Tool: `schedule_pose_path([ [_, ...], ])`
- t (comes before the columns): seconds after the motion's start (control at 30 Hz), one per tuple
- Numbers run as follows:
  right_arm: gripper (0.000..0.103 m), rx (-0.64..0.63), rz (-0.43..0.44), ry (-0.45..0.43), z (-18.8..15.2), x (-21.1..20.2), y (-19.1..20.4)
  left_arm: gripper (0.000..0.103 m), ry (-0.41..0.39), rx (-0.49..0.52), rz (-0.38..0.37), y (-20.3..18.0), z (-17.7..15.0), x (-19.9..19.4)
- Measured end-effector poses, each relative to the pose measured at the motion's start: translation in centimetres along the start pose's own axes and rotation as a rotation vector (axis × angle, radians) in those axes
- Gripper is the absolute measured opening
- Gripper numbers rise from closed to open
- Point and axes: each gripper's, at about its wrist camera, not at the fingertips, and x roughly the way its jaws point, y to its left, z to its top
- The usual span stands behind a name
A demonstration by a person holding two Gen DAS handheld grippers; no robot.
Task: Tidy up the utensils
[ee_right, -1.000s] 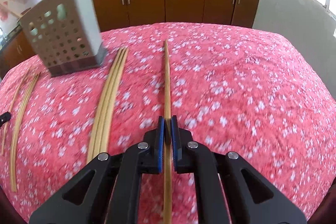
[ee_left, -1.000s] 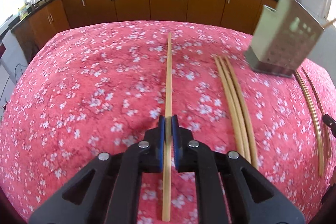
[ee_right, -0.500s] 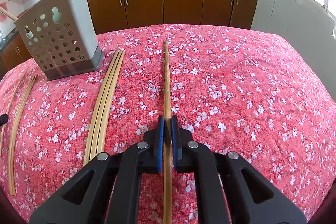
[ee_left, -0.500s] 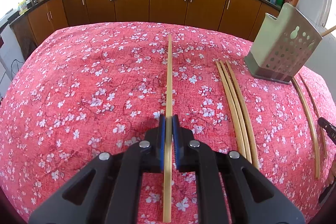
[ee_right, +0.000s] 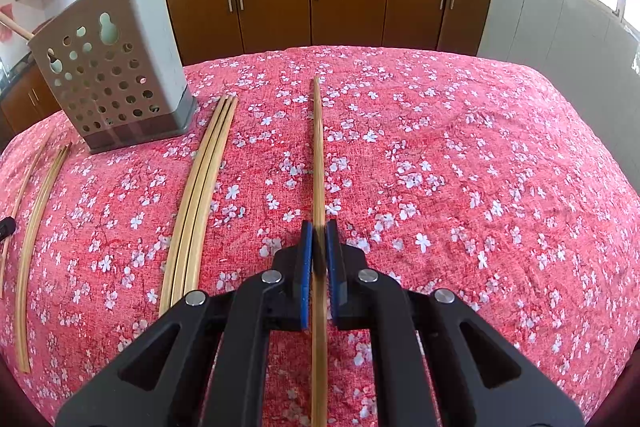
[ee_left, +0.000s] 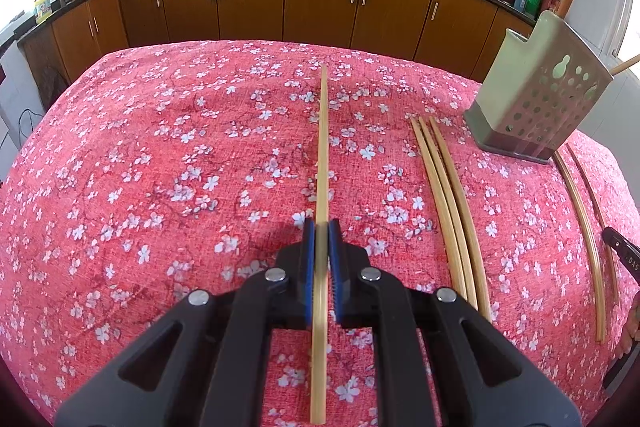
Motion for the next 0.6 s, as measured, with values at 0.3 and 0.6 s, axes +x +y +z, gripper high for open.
schedule_pose_path([
  [0.3,0.008,0.001,0.001,-0.001,-0.03,0.00,-0.01,0.011,0.000,-0.001,-0.001,-0.01,-0.02,-0.06],
  [0.6,0.009,0.002,0.001,-0.002,-0.02,0.02,-0.01,0.011,0.000,-0.008,-0.009,-0.12,-0.12,-0.10],
])
